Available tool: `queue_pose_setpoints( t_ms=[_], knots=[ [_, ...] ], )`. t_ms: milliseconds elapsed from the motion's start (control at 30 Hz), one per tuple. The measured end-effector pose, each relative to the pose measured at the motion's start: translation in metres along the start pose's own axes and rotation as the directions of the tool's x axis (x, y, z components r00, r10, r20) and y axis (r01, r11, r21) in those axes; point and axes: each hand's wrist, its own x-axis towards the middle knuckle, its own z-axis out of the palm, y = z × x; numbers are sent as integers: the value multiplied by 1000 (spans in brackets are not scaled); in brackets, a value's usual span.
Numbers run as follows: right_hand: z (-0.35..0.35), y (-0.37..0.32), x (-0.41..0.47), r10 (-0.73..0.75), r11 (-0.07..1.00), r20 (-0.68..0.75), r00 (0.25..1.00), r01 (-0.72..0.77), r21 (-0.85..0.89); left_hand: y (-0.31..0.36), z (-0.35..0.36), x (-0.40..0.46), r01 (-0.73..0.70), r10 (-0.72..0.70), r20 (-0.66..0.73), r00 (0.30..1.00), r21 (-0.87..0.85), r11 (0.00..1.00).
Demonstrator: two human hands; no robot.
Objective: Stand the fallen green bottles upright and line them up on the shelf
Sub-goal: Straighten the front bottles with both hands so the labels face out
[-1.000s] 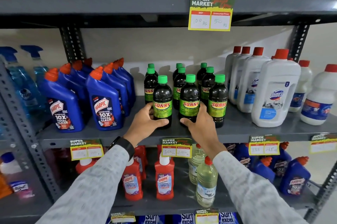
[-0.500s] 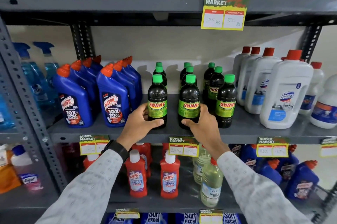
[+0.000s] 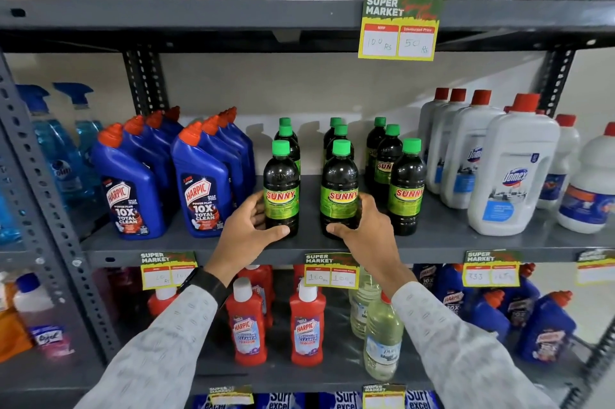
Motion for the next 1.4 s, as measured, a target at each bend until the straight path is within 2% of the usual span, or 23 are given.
queue_pose_setpoints(
  t_ms=[867, 1000, 1033, 1100, 1167, 1267, 1333, 1400],
  knots=[
    [-6, 0, -3, 23, 1000, -31, 999, -23, -17, 10, 2, -4, 10, -12, 20, 1000, 58, 998],
    [-10, -2, -6, -2, 1000, 0, 1000, 2, -22, 18, 3, -11, -17, 15, 25, 1000, 90, 996],
    [-12, -1, -7, -22, 999, 17, 1000, 22, -26, 19, 4, -15, -39, 36, 21, 999, 147, 988],
    [-18, 1, -12, -63, 996, 40, 997, 65, -53, 17, 5, -24, -85, 104, -21, 994, 432, 898],
    [-27, 6, -17, -98, 991, 16, 995, 99, -91, 11, 9, -34, -75, 175, -74, 982, 692, 718],
    [-41, 14, -21, -122, 990, -173, 977, 108, -89, 1, 15, -44, -72, 193, -57, 980, 798, 598],
    [-52, 21, -22, -110, 994, -353, 929, 107, -29, -5, 18, -47, -77, 182, -21, 983, 853, 515],
    [-63, 29, -19, -60, 997, -437, 898, 78, 22, -10, 20, -49, -65, 180, -14, 983, 902, 427]
  ],
)
